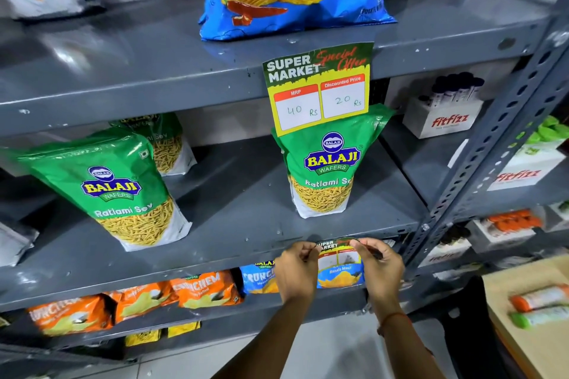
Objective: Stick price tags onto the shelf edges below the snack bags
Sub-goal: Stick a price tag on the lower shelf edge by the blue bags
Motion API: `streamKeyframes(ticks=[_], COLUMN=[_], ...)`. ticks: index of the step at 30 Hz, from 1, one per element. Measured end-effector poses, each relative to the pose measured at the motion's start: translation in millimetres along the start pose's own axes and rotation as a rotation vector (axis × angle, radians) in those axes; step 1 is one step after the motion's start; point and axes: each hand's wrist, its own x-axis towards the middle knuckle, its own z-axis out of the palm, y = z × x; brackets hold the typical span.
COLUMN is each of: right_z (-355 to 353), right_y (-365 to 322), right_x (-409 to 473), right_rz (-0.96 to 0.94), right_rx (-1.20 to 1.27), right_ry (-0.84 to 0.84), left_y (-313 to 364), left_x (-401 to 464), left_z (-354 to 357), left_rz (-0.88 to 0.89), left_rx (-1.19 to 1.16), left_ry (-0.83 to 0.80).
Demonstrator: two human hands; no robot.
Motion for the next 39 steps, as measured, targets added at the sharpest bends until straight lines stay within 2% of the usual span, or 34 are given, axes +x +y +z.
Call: streamKeyframes(ticks=[10, 13, 16, 20, 25, 27, 32, 34, 37, 39], right_z=[6, 9, 26, 75, 159, 196, 276, 310, 357, 388], right_y=[-2, -7, -18, -38, -50, -50, -53, -53, -48, -37], right_x=[8, -1, -20, -56, -123, -157, -243, -278, -321, -349], right_rz=[0.037, -0.059, -0.186, -0.357, -0.524, -0.598, -0.770, -0.802, -0.755, -0.617], right_rx=[-0.082, -0.115, -0.136, -0.162, -0.215, -0.261, -0.366, -0.421, -0.496, -0.541], right_ry=[0.113, 0.141, 0.085, -0.092, -0.443, -0.607, -0.948, -1.046, -1.142, -1.253], left_y=[0, -5, -22, -57, -111, -147, -241, -267, -292, -296], left_x=[2, 0, -5, -10, -3, -1, 5, 9, 16, 25], left_z=[3, -10, -34, -85, -173, -210, -294, -332, -384, -425], left_rz=[-0.010, -0.057, -0.105, -0.198, -0.433, -0.515, -0.698, -0.736, -0.670, -0.550], left_rx=[-0.005, -0.076, -0.137, -0.213, -0.343, -0.462, -0.808, -0.879, -0.806, -0.497], left_ry=[0.042, 0.074, 0.100, 0.253, 0.581, 0.721, 0.908, 0.971, 0.936, 0.863])
